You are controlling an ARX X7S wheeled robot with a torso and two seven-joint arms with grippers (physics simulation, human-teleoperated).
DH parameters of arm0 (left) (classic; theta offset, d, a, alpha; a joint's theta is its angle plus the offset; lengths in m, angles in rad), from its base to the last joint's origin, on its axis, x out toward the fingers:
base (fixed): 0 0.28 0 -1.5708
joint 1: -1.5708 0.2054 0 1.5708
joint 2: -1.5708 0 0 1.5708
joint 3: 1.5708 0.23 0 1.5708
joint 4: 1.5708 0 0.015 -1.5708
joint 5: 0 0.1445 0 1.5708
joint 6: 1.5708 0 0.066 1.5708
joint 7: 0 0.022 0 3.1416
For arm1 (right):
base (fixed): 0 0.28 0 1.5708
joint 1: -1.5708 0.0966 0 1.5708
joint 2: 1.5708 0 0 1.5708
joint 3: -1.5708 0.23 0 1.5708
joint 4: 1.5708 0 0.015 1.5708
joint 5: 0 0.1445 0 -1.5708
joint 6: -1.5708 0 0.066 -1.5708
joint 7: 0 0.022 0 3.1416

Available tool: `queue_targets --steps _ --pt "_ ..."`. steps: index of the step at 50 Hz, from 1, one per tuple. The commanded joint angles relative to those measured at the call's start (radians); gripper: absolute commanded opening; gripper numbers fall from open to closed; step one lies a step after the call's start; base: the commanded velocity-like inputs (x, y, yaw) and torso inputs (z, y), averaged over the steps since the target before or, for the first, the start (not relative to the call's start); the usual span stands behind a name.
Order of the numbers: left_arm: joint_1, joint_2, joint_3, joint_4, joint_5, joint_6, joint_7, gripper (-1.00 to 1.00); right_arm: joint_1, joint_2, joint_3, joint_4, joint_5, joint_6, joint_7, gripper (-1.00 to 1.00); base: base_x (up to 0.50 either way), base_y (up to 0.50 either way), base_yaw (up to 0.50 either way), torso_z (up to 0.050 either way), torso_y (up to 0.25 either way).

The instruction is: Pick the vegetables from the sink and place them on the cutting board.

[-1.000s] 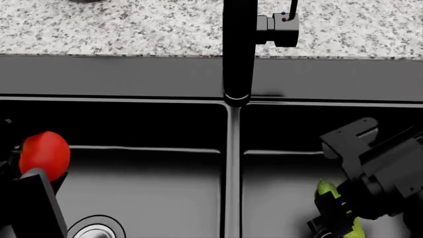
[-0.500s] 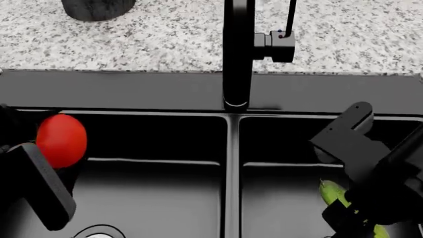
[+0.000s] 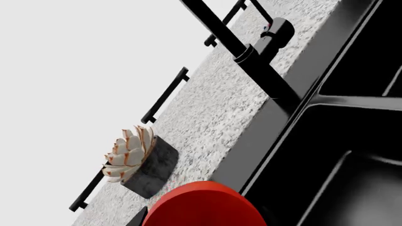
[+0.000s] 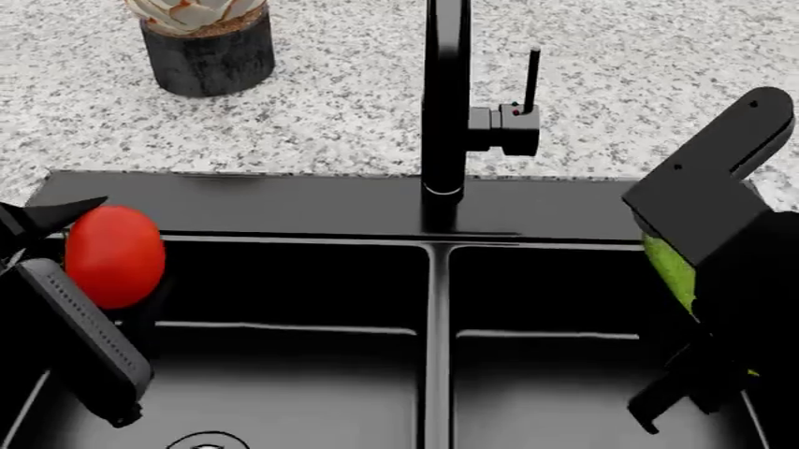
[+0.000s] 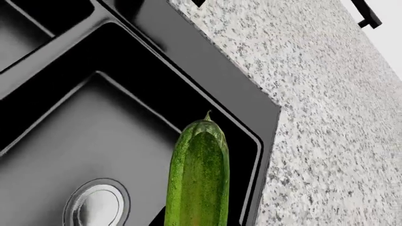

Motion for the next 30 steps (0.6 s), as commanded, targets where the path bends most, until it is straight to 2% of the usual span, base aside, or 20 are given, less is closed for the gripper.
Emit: queue_targets --steps 1,6,9,14,19,23,30 --pt "0.077 0.045 -0.046 0.07 0.003 -0.012 -0.051 -1.0 -0.082 0.073 0.108 -0.118 0.072 -0.088 0.187 -1.0 -0.5 0.0 0.0 0.0 0.25" --pt "0.131 0.065 -0.088 0.102 -0.008 0.034 -0.101 -1.0 -0.107 0.091 0.126 -0.131 0.117 -0.121 0.274 -1.0 -0.5 0.0 0.0 0.0 0.25" --pt "0.158 0.086 -0.089 0.138 0.017 0.031 -0.145 -1.0 -0.124 0.093 0.148 -0.129 0.148 -0.169 0.322 -1.0 -0.33 0.0 0.0 0.0 0.0" --pt "0.182 0.102 0.004 0.128 0.125 0.077 -0.227 -1.0 -0.201 0.063 0.14 -0.15 0.11 -0.261 0.379 -1.0 0.0 0.0 0.0 0.0 0.0" --pt "0.132 0.2 -0.039 0.133 0.142 -0.025 -0.292 -1.0 -0.237 0.042 0.142 -0.19 0.061 -0.319 0.483 -1.0 0.0 -0.5 0.0 0.0 0.0" --pt "0.157 0.194 -0.015 0.175 0.19 -0.03 -0.32 -1.0 -0.245 0.064 0.157 -0.256 0.089 -0.339 0.534 -1.0 0.0 -0.5 0.0 0.0 0.0" --pt "0.168 0.185 -0.039 0.264 0.193 -0.092 -0.294 -1.0 -0.222 0.106 0.182 -0.314 0.175 -0.324 0.602 -1.0 -0.07 -0.5 0.0 0.0 0.0"
